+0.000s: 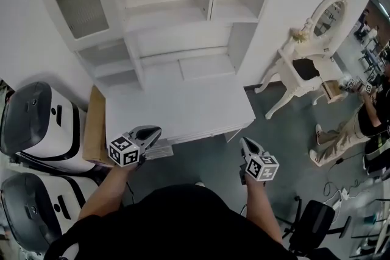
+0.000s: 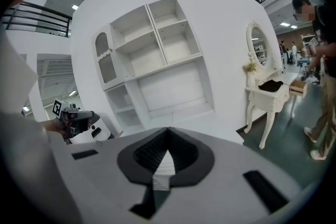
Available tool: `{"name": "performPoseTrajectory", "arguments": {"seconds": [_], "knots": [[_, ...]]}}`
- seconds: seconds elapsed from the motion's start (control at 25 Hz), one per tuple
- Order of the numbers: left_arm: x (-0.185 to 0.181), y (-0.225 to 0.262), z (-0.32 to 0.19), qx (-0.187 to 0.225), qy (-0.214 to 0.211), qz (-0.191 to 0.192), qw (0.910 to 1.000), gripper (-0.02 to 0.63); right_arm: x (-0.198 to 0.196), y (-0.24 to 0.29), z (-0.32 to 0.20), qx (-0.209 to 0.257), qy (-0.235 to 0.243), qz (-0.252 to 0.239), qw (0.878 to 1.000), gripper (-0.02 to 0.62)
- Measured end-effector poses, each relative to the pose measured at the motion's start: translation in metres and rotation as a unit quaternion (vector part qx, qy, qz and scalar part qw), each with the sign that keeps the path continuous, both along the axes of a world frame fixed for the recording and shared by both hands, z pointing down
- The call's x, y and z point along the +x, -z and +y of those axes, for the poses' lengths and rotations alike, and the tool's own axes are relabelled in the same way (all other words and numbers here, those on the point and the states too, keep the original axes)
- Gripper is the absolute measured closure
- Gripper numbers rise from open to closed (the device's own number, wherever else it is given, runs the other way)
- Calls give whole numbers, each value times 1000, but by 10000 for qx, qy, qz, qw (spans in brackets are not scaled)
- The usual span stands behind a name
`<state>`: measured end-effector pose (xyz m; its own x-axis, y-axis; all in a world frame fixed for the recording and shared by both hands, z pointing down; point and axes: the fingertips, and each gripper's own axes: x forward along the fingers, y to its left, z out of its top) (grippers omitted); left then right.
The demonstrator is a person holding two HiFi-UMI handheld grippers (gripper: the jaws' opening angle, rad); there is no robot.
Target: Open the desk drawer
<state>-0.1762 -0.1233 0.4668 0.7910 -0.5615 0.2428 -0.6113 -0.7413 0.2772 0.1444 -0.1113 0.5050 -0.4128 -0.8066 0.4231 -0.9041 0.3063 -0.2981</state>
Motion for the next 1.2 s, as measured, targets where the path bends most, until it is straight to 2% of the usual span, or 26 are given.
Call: {"name": "performPoseTrajectory", "arguments": {"seconds": [0.64, 0.96, 1.2], "knots": [[12, -15, -9, -280, 738, -112, 9968, 593, -4, -29, -74, -202, 957, -96, 9952, 594], [39, -20, -9, -306, 838, -118, 9959, 593, 7, -39, -89, -263, 1230, -107, 9920, 594], [54, -19, -5, -247, 757, -138, 9967, 592, 21, -32, -90, -153, 1196, -96, 9927, 594]]}}
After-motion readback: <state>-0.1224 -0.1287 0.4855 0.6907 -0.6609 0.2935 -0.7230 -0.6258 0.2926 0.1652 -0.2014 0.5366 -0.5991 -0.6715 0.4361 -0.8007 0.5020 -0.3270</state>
